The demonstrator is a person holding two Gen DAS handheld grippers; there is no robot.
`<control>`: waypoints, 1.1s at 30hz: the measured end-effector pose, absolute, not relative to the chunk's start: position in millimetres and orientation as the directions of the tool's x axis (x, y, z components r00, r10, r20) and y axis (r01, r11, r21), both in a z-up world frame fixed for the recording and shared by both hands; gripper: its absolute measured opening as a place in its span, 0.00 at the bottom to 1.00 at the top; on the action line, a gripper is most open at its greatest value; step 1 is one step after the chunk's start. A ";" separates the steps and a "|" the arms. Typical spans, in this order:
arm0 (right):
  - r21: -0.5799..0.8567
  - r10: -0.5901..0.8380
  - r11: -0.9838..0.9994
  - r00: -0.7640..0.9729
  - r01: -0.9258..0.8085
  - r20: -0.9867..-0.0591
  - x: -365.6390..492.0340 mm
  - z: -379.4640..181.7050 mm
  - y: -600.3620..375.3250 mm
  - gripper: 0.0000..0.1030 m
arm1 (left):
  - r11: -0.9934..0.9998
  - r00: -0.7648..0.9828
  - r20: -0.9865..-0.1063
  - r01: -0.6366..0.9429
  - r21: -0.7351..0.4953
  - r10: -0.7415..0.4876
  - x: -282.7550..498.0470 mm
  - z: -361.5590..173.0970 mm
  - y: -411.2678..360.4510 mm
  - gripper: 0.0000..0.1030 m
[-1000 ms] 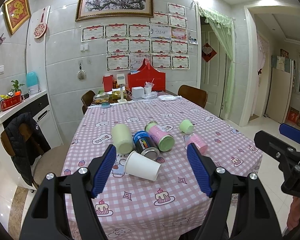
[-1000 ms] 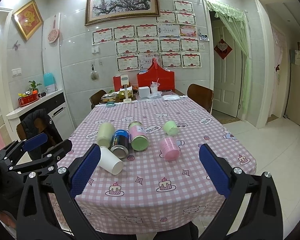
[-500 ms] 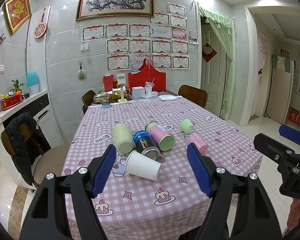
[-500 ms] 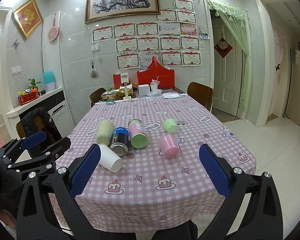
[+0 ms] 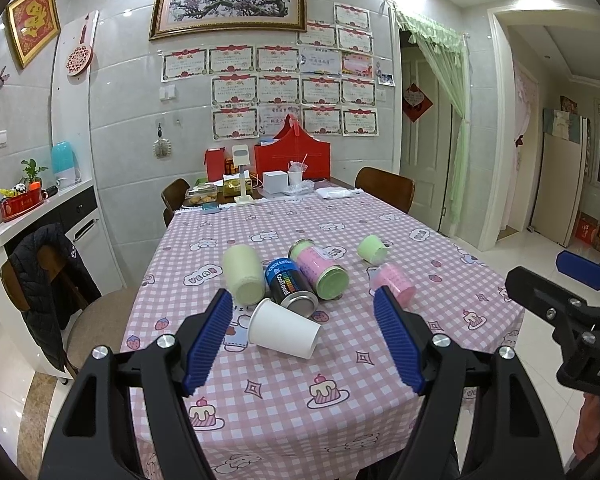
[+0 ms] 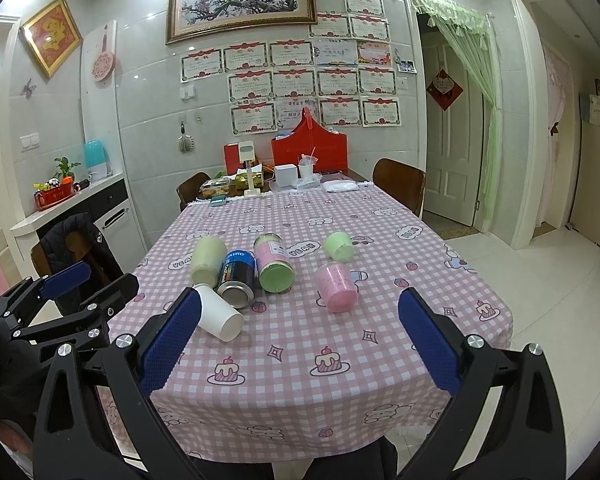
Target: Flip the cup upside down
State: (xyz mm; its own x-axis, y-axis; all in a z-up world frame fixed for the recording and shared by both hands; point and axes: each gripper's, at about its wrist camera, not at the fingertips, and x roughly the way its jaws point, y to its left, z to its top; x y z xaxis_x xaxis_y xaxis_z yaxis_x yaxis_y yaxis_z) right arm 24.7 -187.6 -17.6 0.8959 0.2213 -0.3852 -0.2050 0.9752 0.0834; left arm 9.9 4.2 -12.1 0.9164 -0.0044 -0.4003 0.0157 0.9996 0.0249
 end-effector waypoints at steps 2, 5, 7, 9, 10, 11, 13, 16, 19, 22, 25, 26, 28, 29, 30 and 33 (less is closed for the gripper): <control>0.089 0.223 0.975 0.894 -0.204 -0.388 24.9 -17.6 -188.8 0.92 | 1.000 0.917 -0.399 0.015 0.025 -0.004 9.9 -12.4 4.2 0.70; 0.092 0.224 0.975 0.893 -0.204 -0.390 23.2 -15.4 -188.5 0.92 | 1.000 0.917 -0.399 0.017 0.024 -0.006 10.2 -12.3 3.8 0.70; 0.092 0.228 0.974 0.891 -0.209 -0.392 23.3 -15.6 -188.8 0.92 | 1.000 0.916 -0.400 0.018 0.026 -0.007 10.4 -13.1 2.3 0.70; 0.098 0.232 0.973 0.888 -0.210 -0.396 24.6 -15.1 -190.0 0.92 | 0.999 0.915 -0.403 0.022 0.028 -0.009 11.4 -13.9 0.1 0.70; 0.100 0.234 0.972 0.887 -0.211 -0.397 25.8 -14.4 -191.5 0.92 | 0.999 0.915 -0.404 0.023 0.029 -0.009 12.1 -14.4 -0.7 0.70; 0.100 0.234 0.972 0.887 -0.211 -0.398 25.9 -14.4 -191.9 0.92 | 0.999 0.914 -0.405 0.025 0.030 -0.011 12.3 -14.8 -1.7 0.70; 0.100 0.235 0.972 0.886 -0.213 -0.399 27.0 -14.1 -192.9 0.92 | 0.999 0.914 -0.407 0.028 0.030 -0.014 13.3 -15.3 -2.8 0.70; 0.105 0.234 0.972 0.885 -0.210 -0.402 28.3 -14.6 -193.5 0.92 | 0.999 0.912 -0.409 0.030 0.029 -0.016 15.9 -16.5 -4.4 0.70; 0.109 0.234 0.972 0.883 -0.207 -0.407 30.9 -14.6 -193.8 0.92 | 0.999 0.909 -0.417 0.033 0.030 -0.018 19.6 -18.1 -5.9 0.70; 0.114 0.230 0.973 0.881 -0.201 -0.412 33.8 -16.8 -195.2 0.92 | 0.999 0.904 -0.426 0.039 0.032 -0.022 24.7 -19.7 -8.5 0.70; 0.124 0.227 0.973 0.878 -0.192 -0.422 38.2 -19.2 -199.2 0.92 | 0.998 0.898 -0.439 0.048 0.031 -0.029 31.3 -22.2 -11.4 0.70; 0.126 0.226 0.974 0.877 -0.190 -0.424 40.5 -19.9 -201.4 0.92 | 0.998 0.895 -0.444 0.051 0.031 -0.032 34.4 -23.2 -12.6 0.70; 0.130 0.220 0.975 0.875 -0.181 -0.430 44.5 -21.3 -204.6 0.92 | 0.998 0.891 -0.453 0.057 0.032 -0.037 40.1 -25.6 -15.1 0.70; 0.133 0.217 0.975 0.874 -0.176 -0.434 47.2 -22.5 -206.3 0.92 | 0.998 0.888 -0.458 0.062 0.032 -0.040 43.5 -26.6 -16.7 0.70; 0.135 0.215 0.976 0.873 -0.173 -0.437 49.4 -23.4 -207.8 0.92 | 0.997 0.886 -0.462 0.066 0.031 -0.044 46.3 -27.0 -17.3 0.70; 0.140 0.203 0.978 0.871 -0.156 -0.446 57.2 -26.9 -213.5 0.92 | 0.996 0.877 -0.476 0.083 0.027 -0.060 57.9 -30.2 -22.7 0.70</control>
